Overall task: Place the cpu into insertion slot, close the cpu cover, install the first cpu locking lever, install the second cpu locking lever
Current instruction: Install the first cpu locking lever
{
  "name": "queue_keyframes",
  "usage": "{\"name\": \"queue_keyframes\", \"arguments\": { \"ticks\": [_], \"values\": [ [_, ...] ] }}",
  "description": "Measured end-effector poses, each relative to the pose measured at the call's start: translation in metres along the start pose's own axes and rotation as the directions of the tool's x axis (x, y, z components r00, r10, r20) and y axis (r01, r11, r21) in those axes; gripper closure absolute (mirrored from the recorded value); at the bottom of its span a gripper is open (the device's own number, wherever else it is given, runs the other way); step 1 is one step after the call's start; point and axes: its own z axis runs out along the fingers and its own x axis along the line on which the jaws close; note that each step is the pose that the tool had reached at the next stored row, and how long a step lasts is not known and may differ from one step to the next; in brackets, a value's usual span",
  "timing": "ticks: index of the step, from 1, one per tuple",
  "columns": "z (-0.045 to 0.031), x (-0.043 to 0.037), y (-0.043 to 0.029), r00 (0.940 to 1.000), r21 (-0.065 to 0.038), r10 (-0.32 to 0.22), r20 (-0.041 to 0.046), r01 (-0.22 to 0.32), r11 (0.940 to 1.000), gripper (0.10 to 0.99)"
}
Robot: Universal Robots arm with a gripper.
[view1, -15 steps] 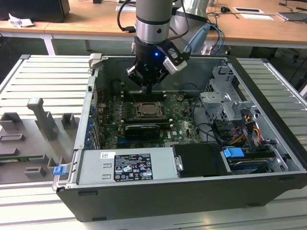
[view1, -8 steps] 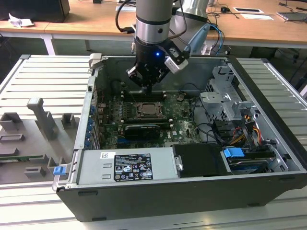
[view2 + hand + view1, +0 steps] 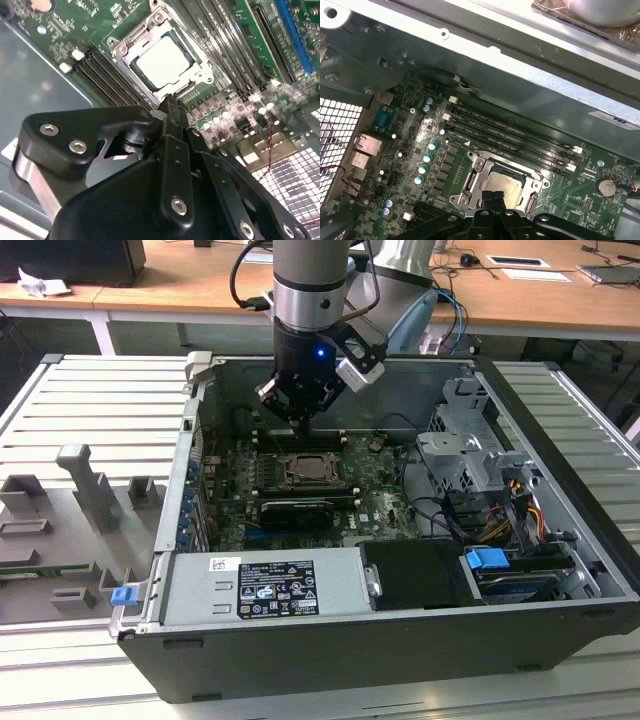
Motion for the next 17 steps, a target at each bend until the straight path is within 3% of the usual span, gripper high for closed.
{"name": "queue_keyframes", "arguments": {
  "ticks": [4,7,9,10,14,17],
  "values": [
    [0.001,0.0001,0.0,0.9956,0.002,0.094,0.0045,-0.094,0.9956,0.98],
    [0.0019,0.0001,-0.0001,0.9817,0.003,0.19,0.0094,-0.19,0.9817,0.98],
    [0.0022,0.0001,-0.0001,0.9748,0.004,0.223,0.0111,-0.223,0.9748,0.98],
    [0.0024,0.0001,-0.0001,0.9671,0.004,0.254,0.0127,-0.254,0.9672,0.98],
    [0.0026,0.0014,0.0004,0.9652,0.003,0.261,0.0135,-0.261,0.9653,0.98],
    [0.0026,0.0078,0.0028,0.9653,0.003,0.261,0.014,-0.261,0.9653,0.98]
  ]
}}
